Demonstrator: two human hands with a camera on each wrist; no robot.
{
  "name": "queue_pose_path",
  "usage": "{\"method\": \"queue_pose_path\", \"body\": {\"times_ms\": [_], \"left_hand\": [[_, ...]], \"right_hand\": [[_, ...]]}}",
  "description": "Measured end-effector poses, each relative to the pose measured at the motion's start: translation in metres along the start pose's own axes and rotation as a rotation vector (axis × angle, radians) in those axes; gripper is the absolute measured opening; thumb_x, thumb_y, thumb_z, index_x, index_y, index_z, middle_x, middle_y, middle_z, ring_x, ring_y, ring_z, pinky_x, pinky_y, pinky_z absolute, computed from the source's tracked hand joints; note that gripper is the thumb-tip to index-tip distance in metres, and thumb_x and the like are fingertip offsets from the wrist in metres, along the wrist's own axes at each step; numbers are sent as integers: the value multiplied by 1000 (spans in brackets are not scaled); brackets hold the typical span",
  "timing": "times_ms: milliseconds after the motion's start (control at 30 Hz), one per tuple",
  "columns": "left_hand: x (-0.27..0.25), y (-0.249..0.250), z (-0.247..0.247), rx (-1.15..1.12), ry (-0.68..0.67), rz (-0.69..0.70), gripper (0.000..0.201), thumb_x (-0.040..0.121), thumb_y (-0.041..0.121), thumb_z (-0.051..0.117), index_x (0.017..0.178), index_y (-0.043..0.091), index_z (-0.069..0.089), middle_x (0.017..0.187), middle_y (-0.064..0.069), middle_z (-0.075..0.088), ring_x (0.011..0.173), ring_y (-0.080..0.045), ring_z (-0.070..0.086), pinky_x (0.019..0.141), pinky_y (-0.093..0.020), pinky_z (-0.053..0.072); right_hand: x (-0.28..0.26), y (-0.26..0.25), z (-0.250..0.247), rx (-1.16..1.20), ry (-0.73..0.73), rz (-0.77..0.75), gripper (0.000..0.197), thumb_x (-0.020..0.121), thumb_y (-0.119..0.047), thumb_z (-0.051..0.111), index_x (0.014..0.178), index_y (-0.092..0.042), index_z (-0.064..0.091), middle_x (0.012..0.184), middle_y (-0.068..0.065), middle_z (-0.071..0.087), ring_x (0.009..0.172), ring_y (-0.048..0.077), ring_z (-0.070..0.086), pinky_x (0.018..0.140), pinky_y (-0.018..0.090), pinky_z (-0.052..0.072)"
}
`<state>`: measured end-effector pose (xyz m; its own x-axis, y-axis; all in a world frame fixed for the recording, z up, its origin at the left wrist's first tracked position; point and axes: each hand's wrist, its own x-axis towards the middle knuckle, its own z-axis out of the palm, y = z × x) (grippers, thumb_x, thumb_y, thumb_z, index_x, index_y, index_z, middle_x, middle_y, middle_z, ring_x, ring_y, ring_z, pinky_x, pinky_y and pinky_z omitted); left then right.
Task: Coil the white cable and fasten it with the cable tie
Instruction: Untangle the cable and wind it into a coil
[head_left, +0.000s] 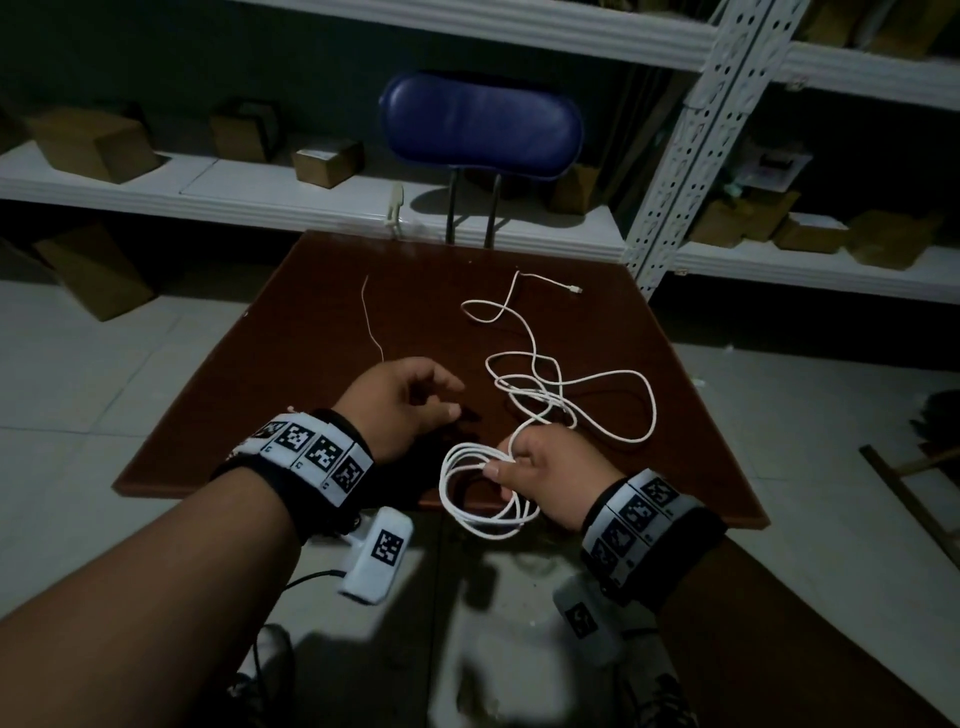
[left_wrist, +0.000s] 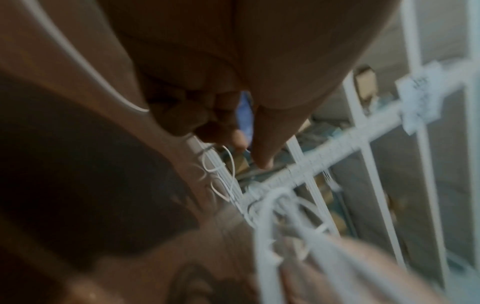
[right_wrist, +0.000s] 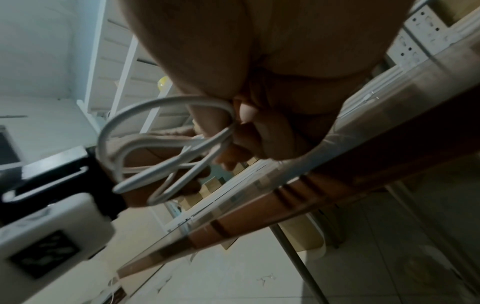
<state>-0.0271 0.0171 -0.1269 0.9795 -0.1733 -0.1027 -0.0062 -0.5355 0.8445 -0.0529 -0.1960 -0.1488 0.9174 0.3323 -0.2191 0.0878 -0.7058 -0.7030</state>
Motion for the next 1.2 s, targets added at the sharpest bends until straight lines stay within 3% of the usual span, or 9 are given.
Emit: {"method": "queue_pose_path", "body": {"times_ms": [167, 400, 633, 733, 867, 967, 1067, 1133, 1200], "left_hand": [[18, -6, 24, 165, -131, 290, 55, 81, 17, 80, 127, 42, 61, 116, 2, 62, 105, -12, 60, 91, -21, 45], [39, 5, 49, 201, -85, 410, 5, 85, 27, 76, 87, 29, 72, 90, 5, 62, 89, -14, 63, 86, -38, 51], [80, 11, 6, -210, 331, -95, 23, 91, 22, 66, 69, 16, 66, 76, -19, 68, 75, -31, 63, 79, -34, 51], [86, 7, -32, 13, 331, -207, 21, 90, 20, 67, 107, 9, 71, 112, -28, 69, 108, -42, 65, 96, -44, 50], [87, -10, -77, 238, 388, -340, 37, 94, 17, 64, 129, 6, 59, 127, -22, 63, 105, -35, 62, 85, -33, 48], [80, 0, -71, -281, 432, -421, 35, 104, 21, 48, 137, 12, 51, 123, -14, 65, 76, -19, 57, 51, -18, 49], [72, 10, -42, -696, 290, -451, 40, 109, 23, 27, 144, 10, 40, 115, -19, 69, 63, -21, 69, 44, -18, 45], [62, 19, -31, -661, 259, -439, 26, 108, 24, 31, 117, 16, 54, 136, -22, 57, 94, -24, 73, 45, -21, 51], [57, 22, -28, -660, 286, -429, 24, 106, 12, 39, 85, 16, 50, 117, -19, 61, 80, -16, 71, 40, -17, 50]], "right_hand": [[-8, 4, -7, -30, -136, -62, 32, 93, -33, 65, 71, -11, 69, 53, -5, 57, 47, 4, 47, 54, 26, 37], [-14, 25, -21, 37, -190, -24, 28, 92, -32, 66, 74, -11, 70, 62, -4, 65, 53, 5, 51, 59, 29, 40], [-26, 42, -58, -33, 91, 114, 30, 93, -31, 67, 68, -14, 68, 52, -7, 63, 42, 0, 49, 50, 24, 36], [-33, 50, -80, -72, 306, 194, 38, 93, -34, 65, 62, -14, 66, 49, -4, 57, 46, 5, 50, 52, 29, 37], [-36, 61, -101, 9, 538, 271, 41, 95, -33, 63, 62, -11, 68, 60, 7, 65, 59, 19, 61, 56, 28, 42], [-38, 60, -101, 21, 544, 253, 40, 95, -32, 64, 60, -11, 68, 57, 4, 64, 57, 17, 61, 53, 22, 41], [-36, 55, -92, 32, 499, 206, 38, 94, -32, 64, 63, -9, 70, 59, 9, 65, 59, 24, 63, 61, 35, 47], [-33, 50, -87, 39, 475, 171, 38, 93, -31, 64, 63, -9, 69, 61, 14, 66, 59, 27, 62, 62, 39, 48], [-32, 46, -84, 45, 442, 158, 39, 93, -31, 64, 61, -11, 67, 58, 11, 64, 57, 25, 61, 60, 37, 48]]}}
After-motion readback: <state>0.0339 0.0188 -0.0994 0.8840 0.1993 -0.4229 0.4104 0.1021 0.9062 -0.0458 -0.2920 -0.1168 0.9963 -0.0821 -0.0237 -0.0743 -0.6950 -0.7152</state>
